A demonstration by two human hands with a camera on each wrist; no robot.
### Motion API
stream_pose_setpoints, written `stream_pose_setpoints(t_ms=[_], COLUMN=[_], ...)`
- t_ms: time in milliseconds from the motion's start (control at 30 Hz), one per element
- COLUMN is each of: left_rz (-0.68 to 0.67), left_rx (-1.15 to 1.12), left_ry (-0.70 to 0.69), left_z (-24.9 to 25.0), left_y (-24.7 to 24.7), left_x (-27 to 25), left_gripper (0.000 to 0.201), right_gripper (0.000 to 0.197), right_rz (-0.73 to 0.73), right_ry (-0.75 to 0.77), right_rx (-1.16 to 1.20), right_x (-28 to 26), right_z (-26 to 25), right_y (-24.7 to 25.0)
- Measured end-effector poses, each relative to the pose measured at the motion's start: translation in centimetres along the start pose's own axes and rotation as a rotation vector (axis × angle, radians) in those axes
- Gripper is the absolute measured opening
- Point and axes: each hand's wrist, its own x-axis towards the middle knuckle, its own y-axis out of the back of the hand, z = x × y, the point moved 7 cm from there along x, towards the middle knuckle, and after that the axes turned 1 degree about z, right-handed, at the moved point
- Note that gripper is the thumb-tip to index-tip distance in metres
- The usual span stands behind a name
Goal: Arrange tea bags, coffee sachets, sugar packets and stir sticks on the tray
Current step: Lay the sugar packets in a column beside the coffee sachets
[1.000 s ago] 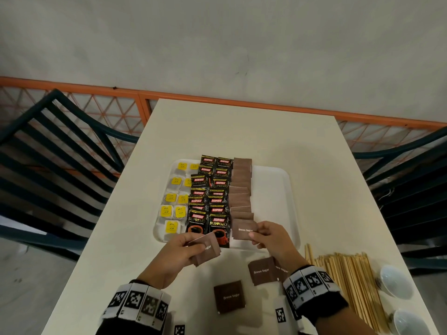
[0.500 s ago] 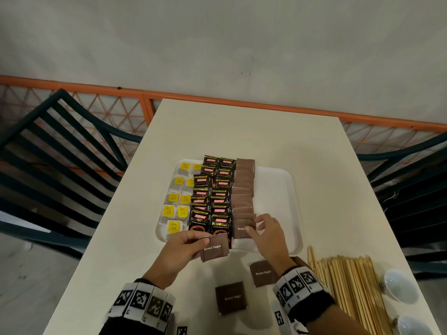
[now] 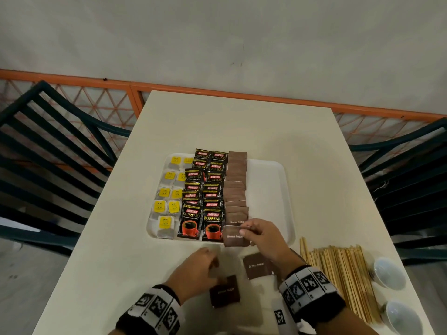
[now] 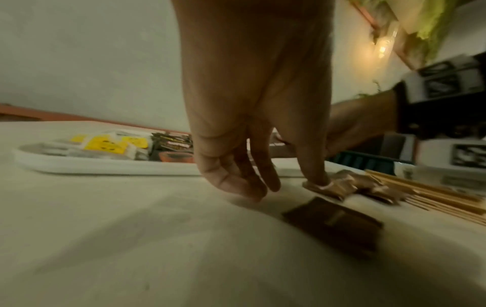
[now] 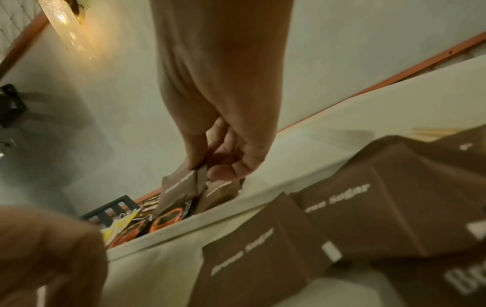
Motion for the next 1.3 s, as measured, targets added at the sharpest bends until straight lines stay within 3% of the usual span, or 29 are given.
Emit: stream_pose_setpoints(t_ms=[100,233,333,433,533,600,700,767,867,933,1100,1233,1300], left_rz=[-0.074,-0.08,-0.121,-0.115,-0.093,-0.078,-0.051,-0.023,0.018,0.039,0.143,0.251,0.241], left_rx=[0.216,0.311,0.247,0.062,-0.112,-0.199,-0.289,-0.37,-0.484,-0.51,-0.491,-0.415,-0.394], left_ry=[-0.017,-0.067,-0.053,-0.026,-0.01,-0.016,-0.026,-0.035,-0.009,-0.002,0.018,0.029,0.01], left_z=[-0.1,0.0,-0.4,-0.9,-1.1,-1.1,-0.8,-0.6,-0.5,-0.5,-0.5,-0.7,-0.3], left_y=[-1.8,-2.0,-1.8,-1.2,-0.7,-0.5,-0.1,0.4,1.2,1.3,1.3,1.8,1.8], left_x=[-0.3,-0.2,-0.2,-0.3,-0.3,-0.2,0.0,0.1,0.3,0.2,-0.1,-0.1,0.1], left_gripper=[0.05,0.049,0.04,0.021,0.017,0.016,0.015,0.018,0.018,0.015,0.013,0.019,0.018], right_gripper=[0.007,0.011,0.012,0.021,0.021,0.014,0.007,0.016,0.045,0.048,0.028,0.008,0.01], right_rz=[0.067,0.104,0.159,0.205,0.263,0.204,-0.071,-0.183,-0.172,-0.135,-0.137,-0.131,-0.139], right_ry=[-0.046,-0.056,-0.065,-0.054,-0.01,0.053,0.088,0.1,0.143,0.142,0.17,0.053,0.027], right_rx=[0.001,-0.041,-0.067,-0.09,-0.141,-0.201,-0.335,-0.504,-0.786,-0.825,-0.752,-0.357,-0.183], right_x=[0.8,1.6,1.9,2.1,1.5,0.2,-2.6,-4.4,-5.1,-5.1,-5.7,-6.4,-6.9], right_z=[0.7,0.6,0.4,0.5,0.3,-0.3,-0.3,0.7,2.2,2.3,1.6,1.6,1.7], right_y=[0.7,0.6,0.7,0.9,2.2,2.7,1.7,1.1,1.0,1.0,0.4,1.2,1.5])
